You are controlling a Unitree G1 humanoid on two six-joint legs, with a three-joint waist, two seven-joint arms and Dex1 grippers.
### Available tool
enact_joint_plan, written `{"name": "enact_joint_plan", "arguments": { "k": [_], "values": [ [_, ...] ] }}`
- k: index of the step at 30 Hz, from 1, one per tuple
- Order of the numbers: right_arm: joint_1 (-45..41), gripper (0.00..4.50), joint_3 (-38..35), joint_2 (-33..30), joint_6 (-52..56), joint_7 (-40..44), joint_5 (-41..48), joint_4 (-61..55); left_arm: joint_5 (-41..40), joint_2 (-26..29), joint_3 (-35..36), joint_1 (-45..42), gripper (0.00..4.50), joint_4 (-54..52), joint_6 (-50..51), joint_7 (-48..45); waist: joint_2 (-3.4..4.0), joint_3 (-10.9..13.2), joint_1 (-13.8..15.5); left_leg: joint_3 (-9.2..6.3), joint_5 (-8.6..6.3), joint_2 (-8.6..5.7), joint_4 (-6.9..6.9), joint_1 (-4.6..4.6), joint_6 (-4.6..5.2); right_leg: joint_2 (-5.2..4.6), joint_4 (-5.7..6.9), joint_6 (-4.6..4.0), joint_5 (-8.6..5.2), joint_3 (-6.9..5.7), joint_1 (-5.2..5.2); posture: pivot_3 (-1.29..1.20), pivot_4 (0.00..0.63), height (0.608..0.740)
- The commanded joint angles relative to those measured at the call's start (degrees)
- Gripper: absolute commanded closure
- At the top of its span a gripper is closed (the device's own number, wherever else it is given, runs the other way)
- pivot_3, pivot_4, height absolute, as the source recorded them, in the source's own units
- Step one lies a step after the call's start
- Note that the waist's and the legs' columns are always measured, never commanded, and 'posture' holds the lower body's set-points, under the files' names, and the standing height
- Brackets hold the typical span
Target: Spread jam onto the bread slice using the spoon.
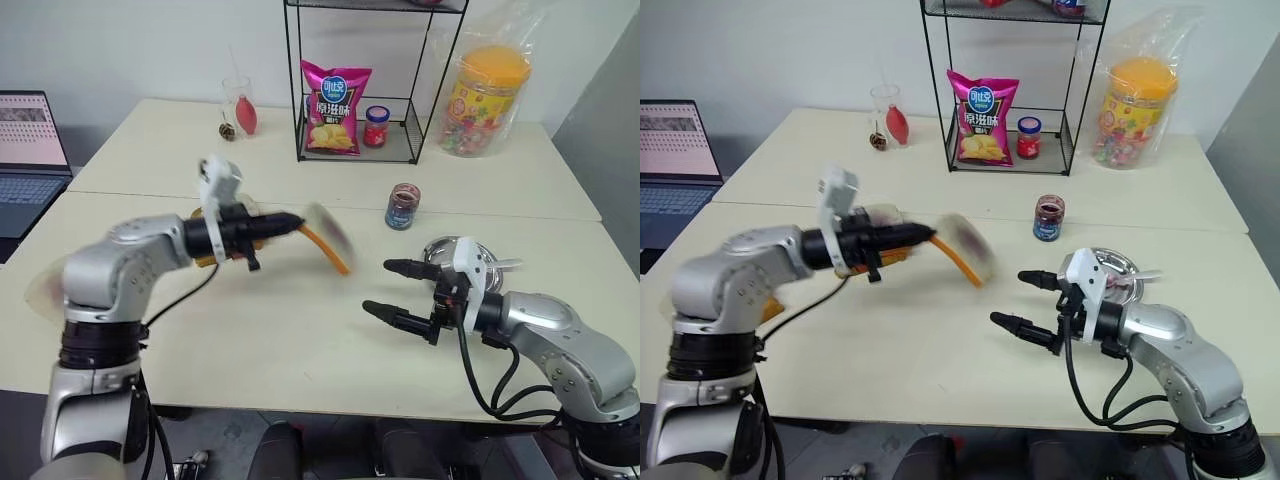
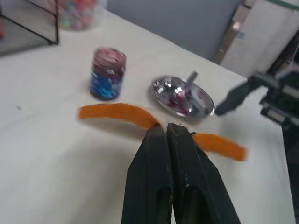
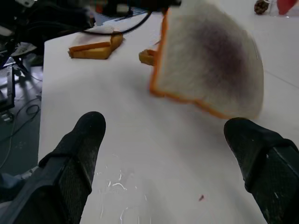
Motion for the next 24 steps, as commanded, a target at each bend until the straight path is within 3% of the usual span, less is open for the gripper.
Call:
{"name": "enact_joint_plan", "arguments": {
  "k": [1,4,10,18,24],
  "values": [
    [3.03,0.00,-1.95,-1.35,-0.34,-1.06,0.28,-2.78,12.31,2.91,-9.04,8.42,4.50,1.69,-12.31,0.08,0.01,0.00,-0.06,0.01,0.00,0.00,-0.02,0.05,0.00,0.00,0.01,-0.04,-0.03,0.02,0.02,0.00,0.150,0.740],
    [5.34,0.00,-2.25,-1.99,-1.08,-1.42,-0.19,-3.04,17.29,3.87,-12.14,11.57,4.50,5.50,-18.71,-0.62,0.02,0.02,0.11,0.03,0.00,0.01,-0.07,0.10,0.00,0.02,0.02,-0.23,-0.12,0.03,0.03,0.00,0.150,0.740],
    [8.14,0.00,-2.69,-1.99,-2.86,-2.70,-1.44,-2.02,18.59,2.08,-11.35,10.09,4.50,10.20,-22.73,-0.51,0.06,-0.04,0.28,0.01,0.01,0.02,0.00,0.10,0.02,0.03,0.02,-0.20,-0.15,-0.01,0.08,0.00,0.150,0.740],
    [12.90,0.00,-7.61,-0.21,-3.94,-5.27,-0.69,0.35,18.31,2.53,-9.23,7.29,3.03,12.91,-23.58,-1.38,0.08,-0.05,0.34,-0.01,0.10,0.00,0.01,0.11,0.17,0.03,0.05,-0.16,-0.06,-0.02,0.11,0.00,0.150,0.740],
    [16.94,0.00,-20.55,1.91,-0.66,-9.79,5.77,3.13,18.52,7.44,-7.83,4.90,1.77,13.07,-24.38,-4.86,0.11,-0.03,0.11,-0.01,0.10,0.05,-0.05,0.10,0.17,0.08,0.04,-0.19,-0.08,-0.02,0.07,0.00,0.150,0.740]
  ]
}}
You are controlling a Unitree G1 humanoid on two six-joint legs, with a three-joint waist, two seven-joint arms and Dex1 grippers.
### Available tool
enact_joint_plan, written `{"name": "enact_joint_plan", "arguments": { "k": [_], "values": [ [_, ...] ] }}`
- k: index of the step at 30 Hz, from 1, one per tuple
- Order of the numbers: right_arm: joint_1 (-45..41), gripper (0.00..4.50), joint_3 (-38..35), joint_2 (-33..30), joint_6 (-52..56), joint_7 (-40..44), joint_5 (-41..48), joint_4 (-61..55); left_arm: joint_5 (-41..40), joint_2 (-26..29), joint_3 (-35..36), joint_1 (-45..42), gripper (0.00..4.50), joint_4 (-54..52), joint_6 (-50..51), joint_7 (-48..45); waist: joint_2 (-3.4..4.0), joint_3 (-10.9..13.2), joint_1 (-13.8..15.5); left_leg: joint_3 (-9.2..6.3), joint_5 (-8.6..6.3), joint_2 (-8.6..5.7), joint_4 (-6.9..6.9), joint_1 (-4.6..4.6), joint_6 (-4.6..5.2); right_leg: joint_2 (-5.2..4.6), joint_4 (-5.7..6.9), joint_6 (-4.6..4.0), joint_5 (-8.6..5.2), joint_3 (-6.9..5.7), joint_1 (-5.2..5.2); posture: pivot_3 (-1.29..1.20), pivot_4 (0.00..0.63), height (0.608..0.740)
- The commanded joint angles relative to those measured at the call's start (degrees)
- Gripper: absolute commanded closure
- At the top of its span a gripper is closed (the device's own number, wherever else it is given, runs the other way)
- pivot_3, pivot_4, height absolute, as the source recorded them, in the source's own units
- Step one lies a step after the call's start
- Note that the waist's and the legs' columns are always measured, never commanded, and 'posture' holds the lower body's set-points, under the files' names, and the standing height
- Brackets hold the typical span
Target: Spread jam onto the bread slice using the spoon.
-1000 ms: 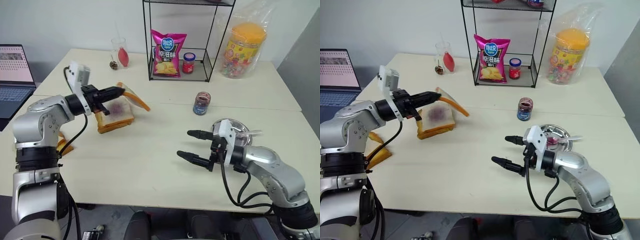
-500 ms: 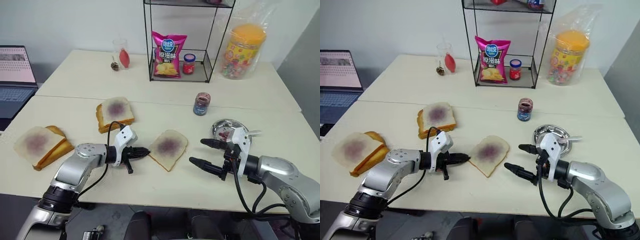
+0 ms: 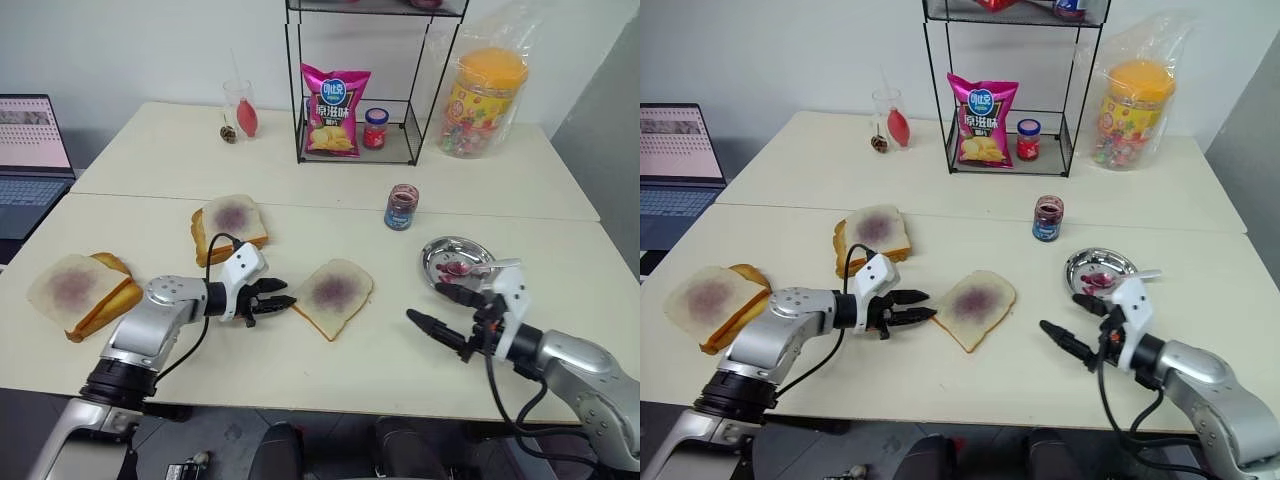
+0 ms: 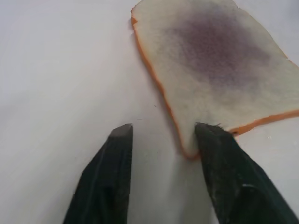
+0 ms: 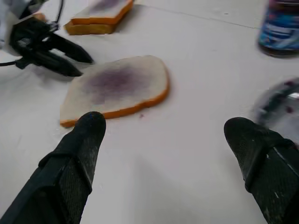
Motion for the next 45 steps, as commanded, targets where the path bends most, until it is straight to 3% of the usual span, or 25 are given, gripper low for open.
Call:
{"name": "enact_joint_plan", "arguments": {
  "k": [1,6,9,15,25,30,34,45],
  "values": [
    [0.87,0.00,-9.99,1.62,2.52,-3.89,6.43,1.86,0.48,2.86,2.90,-2.98,1.55,-0.50,-1.08,-1.97,0.05,0.03,0.02,0.00,0.00,0.00,0.00,0.00,0.00,0.02,0.00,0.00,0.00,0.01,-0.01,0.00,0.150,0.740],
    [-2.39,0.00,-19.42,6.92,5.48,-13.16,14.20,9.17,-3.94,0.64,3.67,-7.19,0.55,-6.06,3.04,-4.00,0.05,0.03,0.18,0.01,0.00,-0.01,0.02,-0.04,0.00,0.00,-0.01,-0.01,0.00,0.00,0.00,0.00,0.150,0.740],
    [-8.89,0.00,-24.55,11.56,10.44,-23.32,23.79,18.36,-8.14,-3.06,2.32,-13.20,0.03,-11.65,5.82,-5.90,0.07,0.06,0.19,0.07,0.00,-0.05,0.05,-0.08,0.00,-0.07,-0.03,0.03,0.02,0.03,0.00,0.00,0.150,0.740],
    [-17.93,0.00,-28.59,14.40,11.51,-31.60,29.59,32.62,-8.12,-7.05,-1.90,-16.77,0.03,-15.96,5.42,-7.92,0.53,-0.04,-0.38,0.22,0.00,-0.08,-0.03,-0.05,0.00,-0.05,-0.06,0.05,0.04,0.19,-0.02,0.00,0.150,0.740],
    [-27.27,0.00,-26.71,12.87,8.41,-27.00,26.20,48.85,-7.67,-7.96,-2.44,-17.11,0.03,-14.88,4.31,-9.25,0.59,0.03,-1.59,0.35,0.06,-0.04,0.07,0.08,0.11,0.06,-0.05,0.23,0.24,0.38,0.05,0.00,0.150,0.740],
    [-30.53,0.00,-26.07,13.62,6.80,-25.41,25.07,52.67,-7.64,-8.43,-2.83,-16.53,0.03,-15.33,4.64,-8.80,0.56,0.05,-2.03,0.84,0.17,-0.06,0.04,0.41,0.30,0.26,-0.06,0.10,0.46,1.15,0.09,0.00,0.150,0.740],
    [-32.45,0.57,-25.52,12.94,4.66,-23.44,22.99,57.07,-7.21,-8.96,-3.10,-16.51,0.00,-14.95,4.32,-8.37,0.55,0.05,-2.89,0.96,0.18,-0.08,0.06,0.44,0.32,0.46,-0.07,0.40,0.66,1.66,0.08,0.00,0.150,0.740],
    [-34.83,3.23,-24.80,12.79,3.81,-19.97,20.55,60.62,-5.51,-9.81,-3.38,-16.66,0.00,-13.35,3.02,-7.76,0.50,0.06,-3.31,1.01,0.18,-0.04,0.02,0.44,0.32,0.56,-0.13,0.45,0.69,1.81,0.02,0.00,0.150,0.740]
  ]
}}
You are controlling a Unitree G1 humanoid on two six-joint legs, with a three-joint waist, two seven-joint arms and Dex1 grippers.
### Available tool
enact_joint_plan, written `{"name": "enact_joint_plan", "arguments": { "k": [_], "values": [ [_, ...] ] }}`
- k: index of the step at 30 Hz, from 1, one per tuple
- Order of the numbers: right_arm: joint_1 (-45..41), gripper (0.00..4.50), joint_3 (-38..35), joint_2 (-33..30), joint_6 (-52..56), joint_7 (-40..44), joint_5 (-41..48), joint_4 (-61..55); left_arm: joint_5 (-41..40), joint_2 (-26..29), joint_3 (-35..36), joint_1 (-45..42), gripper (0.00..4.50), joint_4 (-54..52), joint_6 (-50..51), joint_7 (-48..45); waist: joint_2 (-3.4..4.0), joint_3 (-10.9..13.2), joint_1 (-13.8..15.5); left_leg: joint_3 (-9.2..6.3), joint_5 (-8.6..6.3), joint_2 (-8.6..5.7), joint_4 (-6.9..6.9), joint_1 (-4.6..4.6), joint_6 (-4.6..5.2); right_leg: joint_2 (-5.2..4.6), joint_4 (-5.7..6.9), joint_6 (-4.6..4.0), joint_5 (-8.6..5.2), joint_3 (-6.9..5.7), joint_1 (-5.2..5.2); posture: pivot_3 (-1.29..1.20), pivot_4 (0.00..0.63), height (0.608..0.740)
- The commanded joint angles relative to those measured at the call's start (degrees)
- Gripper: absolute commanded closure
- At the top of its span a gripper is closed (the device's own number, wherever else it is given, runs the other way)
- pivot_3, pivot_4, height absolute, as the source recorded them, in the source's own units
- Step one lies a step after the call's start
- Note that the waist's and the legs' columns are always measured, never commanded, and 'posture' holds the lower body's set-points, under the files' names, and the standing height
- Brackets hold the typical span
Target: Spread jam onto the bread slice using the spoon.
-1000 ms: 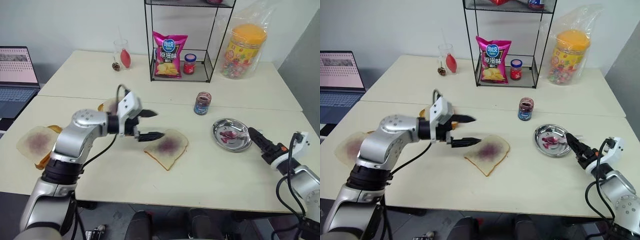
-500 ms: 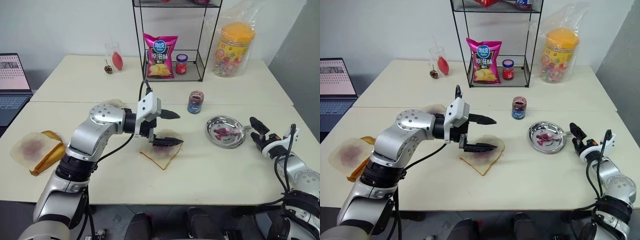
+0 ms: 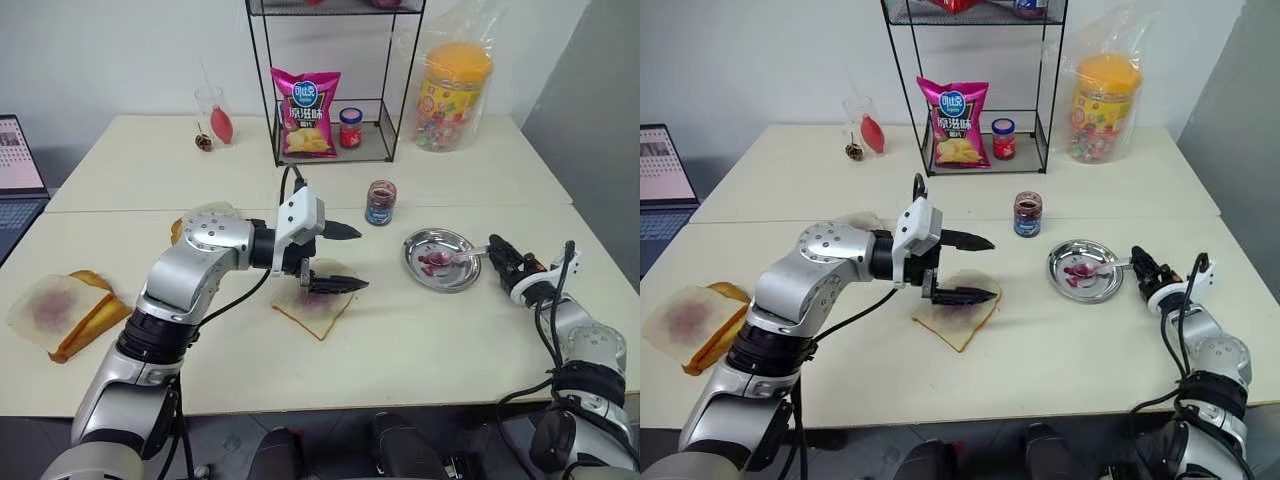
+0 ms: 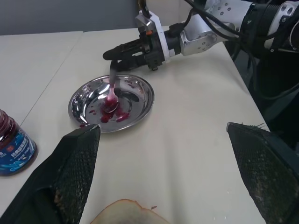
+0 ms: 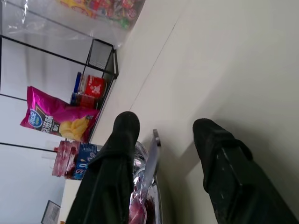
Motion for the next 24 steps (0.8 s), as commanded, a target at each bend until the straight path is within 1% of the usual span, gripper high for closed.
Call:
{"name": "enact_joint_plan", "arguments": {
  "k": [1,3,4,5,6,13,17,21,24],
  "values": [
    [-0.68,3.51,0.47,0.31,-0.04,0.55,-0.73,0.68,0.35,-0.39,0.25,-0.61,0.00,-0.44,-1.40,0.05,-0.03,-0.02,0.00,0.00,0.00,0.00,0.00,0.00,0.00,0.00,0.00,0.00,0.00,0.00,0.00,0.00,0.150,0.740],
    [-1.20,3.92,0.63,0.07,-0.08,1.00,-1.10,1.29,0.50,-0.60,0.25,-0.91,0.00,0.06,-1.68,0.13,-0.06,-0.02,0.00,0.00,0.00,0.00,0.00,0.00,0.00,0.01,0.00,0.00,0.00,0.01,0.00,0.00,0.150,0.740],
    [-1.41,4.05,0.66,0.02,0.00,1.12,-1.15,1.41,0.57,-0.68,0.28,-0.99,0.00,0.24,-1.78,0.15,-0.06,-0.02,0.00,0.00,0.00,0.00,0.00,0.00,0.00,0.01,0.00,0.00,0.00,0.02,0.00,0.00,0.150,0.740],
    [-1.59,4.35,0.63,-0.05,0.05,1.21,-1.19,1.56,0.68,-0.74,0.30,-1.00,0.00,0.36,-1.88,0.12,-0.07,-0.02,-0.01,0.01,0.00,0.00,0.00,0.00,0.00,0.01,0.00,0.00,0.00,0.02,0.00,0.00,0.150,0.740],
    [-1.68,4.45,0.60,-0.09,0.07,1.26,-1.23,1.64,0.75,-0.76,0.37,-0.91,0.00,0.36,-1.93,0.09,-0.09,-0.03,0.00,0.00,0.00,0.00,0.00,0.00,0.00,0.01,0.00,0.00,0.00,0.02,0.00,0.00,0.150,0.740],
    [-1.43,4.45,0.70,-0.62,0.46,2.30,-1.98,1.52,1.28,-0.94,0.66,-0.68,0.00,0.60,-2.37,0.38,-0.12,-0.01,0.01,0.00,0.00,0.00,-0.03,-0.02,0.00,0.02,-0.06,0.00,0.00,0.02,0.00,0.00,0.150,0.740],
    [-0.49,4.45,0.74,-1.66,2.53,2.70,-0.97,-3.77,1.35,-0.41,1.98,-0.53,0.00,0.98,-2.43,1.22,-0.13,0.00,0.07,-0.01,0.00,0.00,-0.04,-0.04,0.00,0.01,-0.07,0.00,0.00,0.01,-0.01,0.00,0.150,0.740],
    [-2.06,4.45,-0.67,-2.49,6.44,-0.94,3.38,-13.02,-0.18,0.99,5.71,-0.41,0.00,2.50,-0.89,2.59,0.16,0.24,0.02,0.00,0.00,0.00,-0.13,-0.10,0.00,0.02,-0.06,-0.04,-0.03,0.02,-0.14,0.00,0.150,0.740],
    [-5.57,4.45,-0.12,-2.76,8.43,-4.48,5.88,-18.09,-1.17,1.29,8.38,0.25,0.00,2.87,0.35,4.62,0.33,0.43,0.03,-0.03,-0.01,0.01,-0.18,-0.15,0.00,0.04,-0.05,-0.08,-0.07,0.02,-0.22,0.00,0.150,0.740]
  ]
}}
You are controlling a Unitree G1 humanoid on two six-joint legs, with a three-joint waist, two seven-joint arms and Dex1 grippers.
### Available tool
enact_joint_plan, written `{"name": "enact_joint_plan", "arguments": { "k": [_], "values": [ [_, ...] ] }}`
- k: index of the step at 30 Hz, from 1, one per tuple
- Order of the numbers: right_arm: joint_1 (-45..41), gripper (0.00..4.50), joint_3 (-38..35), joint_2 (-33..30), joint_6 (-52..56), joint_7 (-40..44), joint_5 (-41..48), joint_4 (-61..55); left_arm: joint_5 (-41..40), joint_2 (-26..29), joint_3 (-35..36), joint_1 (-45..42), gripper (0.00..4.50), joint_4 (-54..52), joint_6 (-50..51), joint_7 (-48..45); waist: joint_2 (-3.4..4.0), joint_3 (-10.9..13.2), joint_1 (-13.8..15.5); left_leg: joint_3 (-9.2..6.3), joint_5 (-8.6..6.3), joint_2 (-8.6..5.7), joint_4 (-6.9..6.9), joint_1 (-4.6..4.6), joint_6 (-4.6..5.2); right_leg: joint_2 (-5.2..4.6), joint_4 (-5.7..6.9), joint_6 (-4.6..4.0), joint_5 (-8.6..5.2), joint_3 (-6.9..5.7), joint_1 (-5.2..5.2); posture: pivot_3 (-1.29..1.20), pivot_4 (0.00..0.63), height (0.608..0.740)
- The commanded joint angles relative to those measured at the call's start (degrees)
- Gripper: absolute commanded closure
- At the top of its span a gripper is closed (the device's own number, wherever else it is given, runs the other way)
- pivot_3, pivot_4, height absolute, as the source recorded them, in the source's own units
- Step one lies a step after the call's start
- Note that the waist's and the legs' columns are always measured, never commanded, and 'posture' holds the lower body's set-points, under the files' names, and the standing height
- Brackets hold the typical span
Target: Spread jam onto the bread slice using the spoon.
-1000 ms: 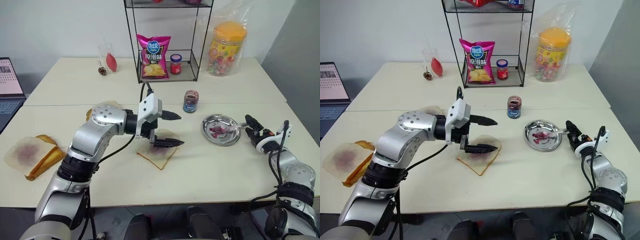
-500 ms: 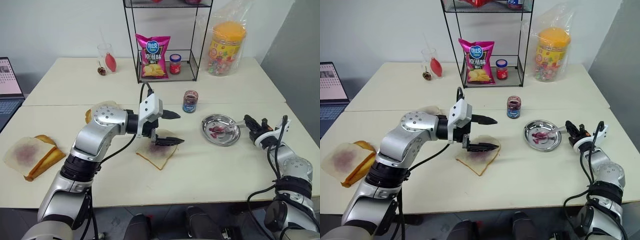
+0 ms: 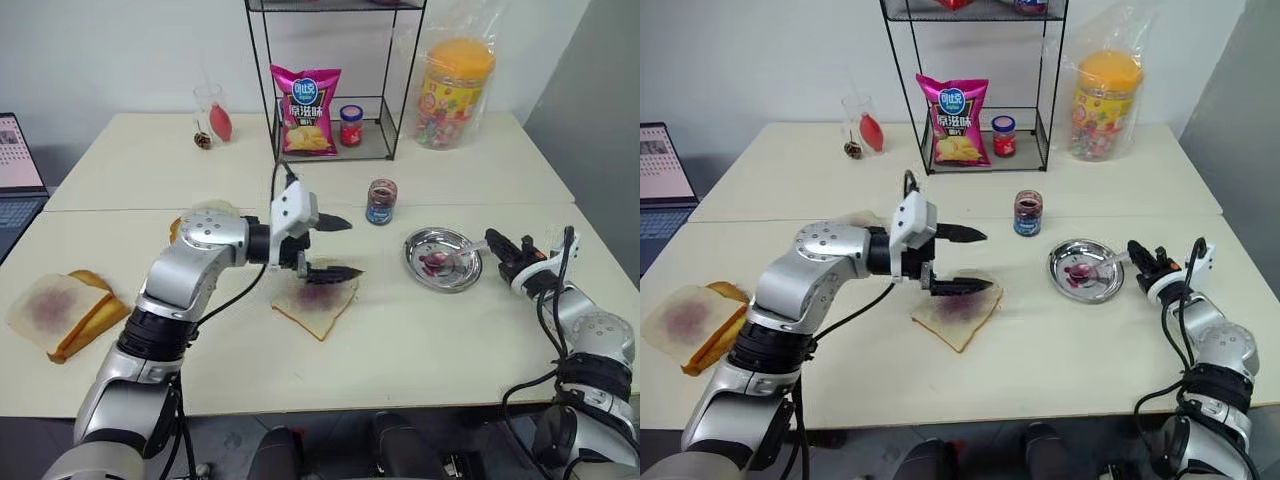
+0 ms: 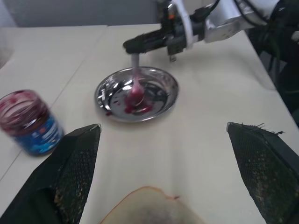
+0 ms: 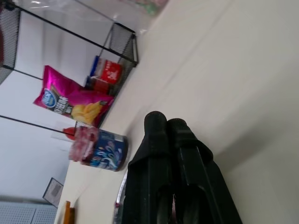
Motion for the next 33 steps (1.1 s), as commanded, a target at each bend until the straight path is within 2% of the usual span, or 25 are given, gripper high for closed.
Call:
{"name": "enact_joint_plan", "arguments": {
  "k": [1,6,11,16,24,33],
  "values": [
    [-7.08,4.45,0.16,-1.19,2.06,-4.35,4.68,-8.83,-1.68,0.69,4.97,0.56,0.00,-0.43,1.11,3.09,0.08,0.08,0.01,-0.01,0.00,0.00,-0.01,-0.04,0.00,0.01,0.00,0.00,0.00,-0.01,-0.04,0.00,0.150,0.740],
    [-18.40,4.45,6.82,0.31,-1.12,-5.05,-0.08,-7.34,-2.08,-1.16,7.77,2.08,0.00,-1.27,1.47,8.20,0.18,0.15,0.07,-0.04,0.00,0.02,0.00,-0.22,0.00,0.03,0.01,0.00,0.00,-0.04,-0.21,0.00,0.150,0.740],
    [-28.68,4.45,16.14,0.98,-10.50,1.27,-11.54,2.34,-1.92,-4.11,9.56,3.12,0.00,-3.05,1.61,14.31,0.19,0.18,0.37,-0.11,0.00,0.06,0.08,-0.60,0.00,0.02,-0.03,0.00,0.00,-0.21,-0.46,0.00,0.150,0.740],
    [-34.68,4.45,22.66,1.23,-21.55,7.91,-22.21,13.79,-2.22,-4.74,10.57,6.62,0.00,-7.03,2.87,18.18,0.19,0.18,0.58,-0.03,0.00,0.04,0.09,-1.00,-0.01,-0.07,0.00,-0.25,0.16,-0.23,-0.80,0.00,0.150,0.740],
    [-38.54,4.45,25.70,1.13,-33.00,14.78,-31.58,25.85,-3.01,-4.17,12.21,9.88,0.00,-10.86,4.48,22.28,0.19,0.18,0.70,-0.04,0.00,0.01,0.06,-1.21,-0.02,-0.15,-0.12,-0.25,0.15,-0.29,-0.93,0.00,0.150,0.740],
    [-37.82,4.45,25.15,0.61,-32.71,17.76,-33.44,24.07,-3.40,-3.03,12.63,10.19,0.00,-11.26,4.79,23.17,0.19,0.18,0.53,-0.05,0.00,0.00,0.11,-1.12,-0.03,-0.15,0.10,-0.26,0.16,-0.29,-0.93,0.00,0.150,0.740]
  ]
}}
